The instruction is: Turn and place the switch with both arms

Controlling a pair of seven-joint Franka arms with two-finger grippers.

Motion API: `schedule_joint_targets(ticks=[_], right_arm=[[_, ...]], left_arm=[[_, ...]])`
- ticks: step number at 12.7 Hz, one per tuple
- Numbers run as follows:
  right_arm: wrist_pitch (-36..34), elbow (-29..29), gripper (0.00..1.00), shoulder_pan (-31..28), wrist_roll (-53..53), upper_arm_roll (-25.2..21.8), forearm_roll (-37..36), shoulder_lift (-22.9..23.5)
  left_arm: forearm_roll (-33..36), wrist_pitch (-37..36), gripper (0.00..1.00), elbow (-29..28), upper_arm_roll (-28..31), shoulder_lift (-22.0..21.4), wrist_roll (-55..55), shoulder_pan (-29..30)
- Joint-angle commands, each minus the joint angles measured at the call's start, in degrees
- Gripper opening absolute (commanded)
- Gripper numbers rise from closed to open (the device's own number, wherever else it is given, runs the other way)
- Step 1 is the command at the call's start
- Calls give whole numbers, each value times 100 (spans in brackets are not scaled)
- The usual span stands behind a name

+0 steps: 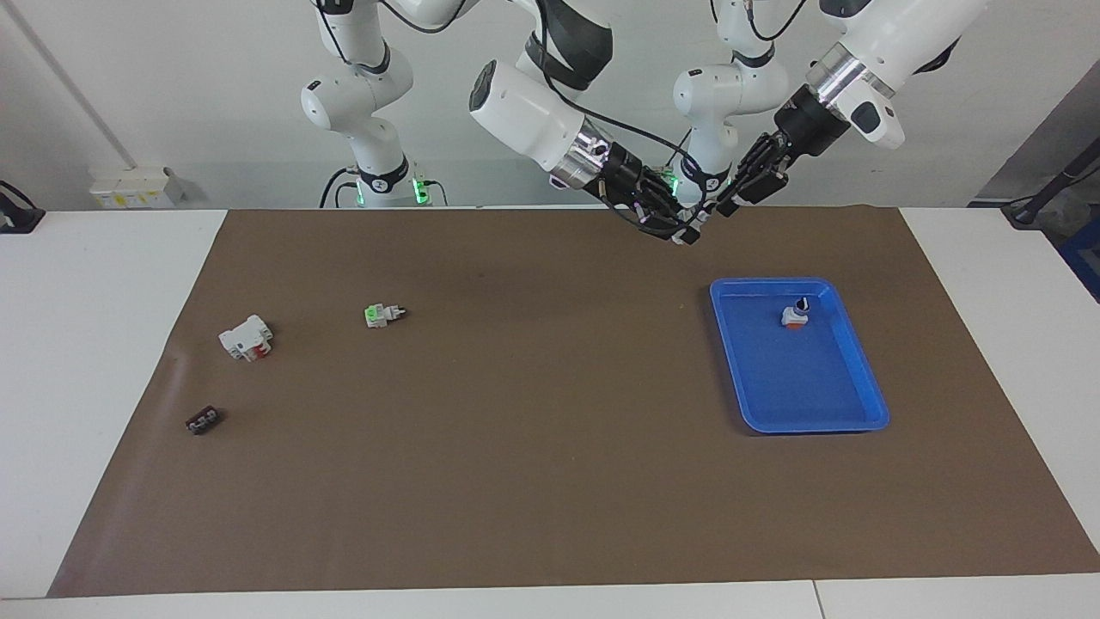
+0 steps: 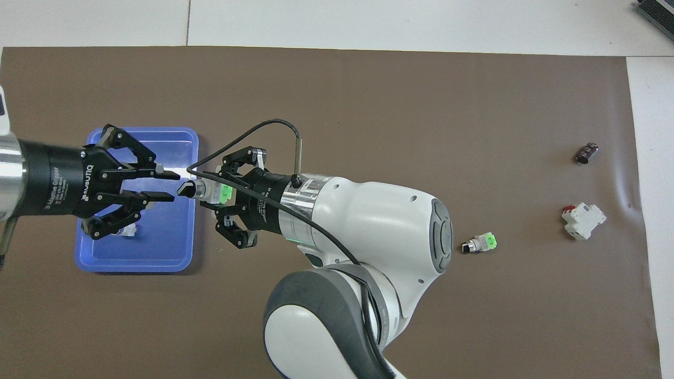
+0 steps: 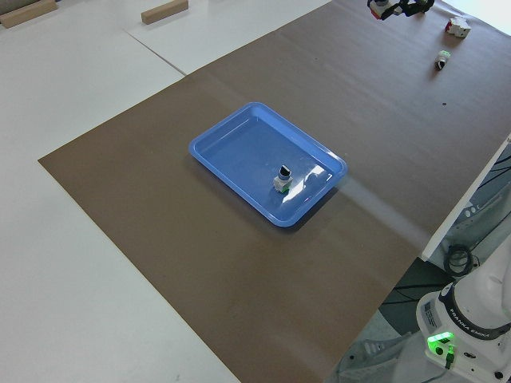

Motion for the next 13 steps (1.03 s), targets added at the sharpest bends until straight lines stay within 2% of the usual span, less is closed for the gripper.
schedule_joint_targets(ticks=[1, 6, 10, 13], right_arm=[[90, 85, 0, -19, -1, 17, -100, 46], [90, 85, 0, -19, -1, 17, -100, 46], [90, 85, 0, -19, -1, 17, -100, 46], [90, 85, 0, -19, -1, 17, -100, 46]], left_arm=[[128, 316, 31, -216, -6, -135, -239, -50], [137, 248, 32, -366, -50, -232, -257, -76], [137, 168, 40, -428, -67, -293, -353, -129], [128, 168, 34, -428, -85, -293, -371, -129]])
